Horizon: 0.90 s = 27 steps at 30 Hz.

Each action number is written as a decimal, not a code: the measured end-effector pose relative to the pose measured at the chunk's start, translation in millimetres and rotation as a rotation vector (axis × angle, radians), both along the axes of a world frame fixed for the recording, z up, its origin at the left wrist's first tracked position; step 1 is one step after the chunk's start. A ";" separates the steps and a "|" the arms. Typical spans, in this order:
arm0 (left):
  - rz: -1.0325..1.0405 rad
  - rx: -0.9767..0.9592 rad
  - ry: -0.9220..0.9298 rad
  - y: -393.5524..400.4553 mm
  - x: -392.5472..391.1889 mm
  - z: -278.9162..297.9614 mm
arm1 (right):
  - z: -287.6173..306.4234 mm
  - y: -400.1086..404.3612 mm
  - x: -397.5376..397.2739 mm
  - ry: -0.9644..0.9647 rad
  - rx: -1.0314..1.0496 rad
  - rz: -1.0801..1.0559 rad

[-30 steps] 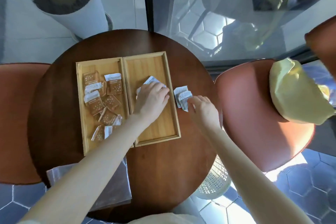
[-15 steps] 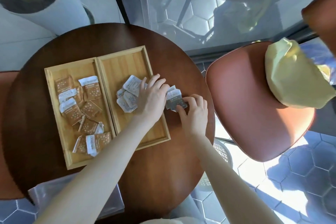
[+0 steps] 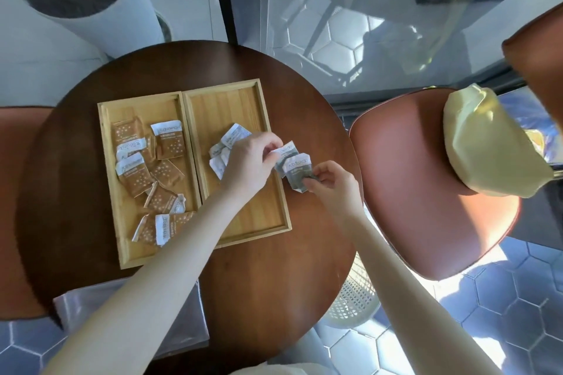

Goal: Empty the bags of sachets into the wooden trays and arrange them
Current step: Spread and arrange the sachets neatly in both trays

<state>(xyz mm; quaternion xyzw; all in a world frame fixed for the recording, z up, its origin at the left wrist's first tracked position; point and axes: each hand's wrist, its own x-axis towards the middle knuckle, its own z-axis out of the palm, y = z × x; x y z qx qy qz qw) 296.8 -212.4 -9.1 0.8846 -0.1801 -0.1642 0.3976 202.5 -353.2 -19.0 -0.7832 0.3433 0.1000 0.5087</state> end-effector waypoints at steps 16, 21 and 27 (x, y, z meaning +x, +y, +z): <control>0.096 0.360 -0.134 90.6 -57.2 -23.1 | -27.2 68.8 -18.6 -0.266 -0.610 0.469; 0.021 0.390 -0.308 86.9 -76.5 -33.0 | -33.9 81.2 -22.7 -0.456 -0.822 0.783; -0.058 0.479 -0.230 85.7 -90.8 -50.6 | -19.7 76.1 13.0 -0.388 -0.734 0.617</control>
